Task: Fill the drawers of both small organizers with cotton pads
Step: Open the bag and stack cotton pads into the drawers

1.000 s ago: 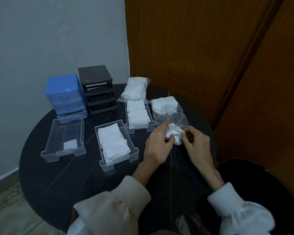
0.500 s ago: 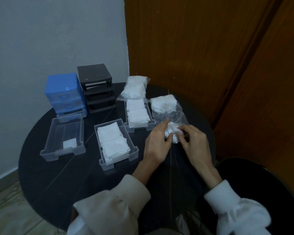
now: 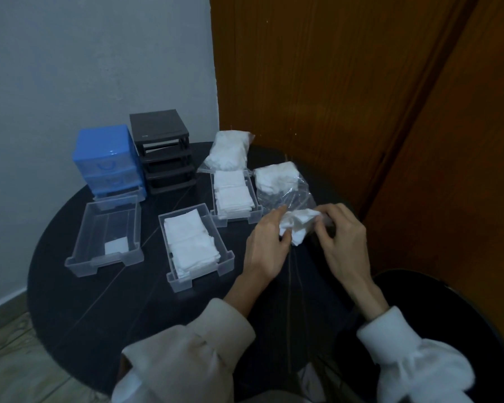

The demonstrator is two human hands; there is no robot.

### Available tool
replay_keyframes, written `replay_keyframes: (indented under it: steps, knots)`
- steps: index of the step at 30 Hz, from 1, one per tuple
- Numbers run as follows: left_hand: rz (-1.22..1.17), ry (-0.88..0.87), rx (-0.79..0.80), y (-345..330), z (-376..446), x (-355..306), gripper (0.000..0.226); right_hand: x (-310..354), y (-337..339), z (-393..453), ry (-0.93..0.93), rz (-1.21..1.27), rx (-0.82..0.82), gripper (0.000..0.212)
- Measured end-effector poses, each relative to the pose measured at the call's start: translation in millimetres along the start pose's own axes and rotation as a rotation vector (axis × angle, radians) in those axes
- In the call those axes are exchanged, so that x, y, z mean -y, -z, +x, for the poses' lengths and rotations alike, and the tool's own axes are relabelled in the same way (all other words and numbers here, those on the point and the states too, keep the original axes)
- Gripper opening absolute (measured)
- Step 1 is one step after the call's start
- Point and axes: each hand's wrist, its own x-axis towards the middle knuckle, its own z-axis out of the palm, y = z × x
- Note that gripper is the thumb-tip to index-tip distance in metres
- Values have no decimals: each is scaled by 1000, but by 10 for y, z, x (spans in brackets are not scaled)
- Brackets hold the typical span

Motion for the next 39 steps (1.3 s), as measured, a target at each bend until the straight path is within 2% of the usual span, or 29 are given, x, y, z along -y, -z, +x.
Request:
replay_keyframes:
  steps: [11, 23, 27, 30, 35, 39]
  knots:
    - [-14, -15, -7, 26, -20, -17, 51, 54, 113, 77, 41, 112, -181, 9]
    - [-143, -94, 2, 202, -118, -103, 60, 248, 106, 142, -65, 329, -197, 12]
    - [-164, -131, -27, 449, -252, -164, 58, 341, 24, 171, -44, 338, -140, 13]
    - [-99, -60, -99, 734, -378, -97, 50, 440, -108, 181, -47, 358, -82, 15]
    - [-95, 70, -310, 1211, -537, 214, 40, 700, -406, 188, -110, 474, 64, 10]
    - [-142, 202, -418, 1354, -584, 459, 45, 954, -652, 210, -207, 597, 210, 12]
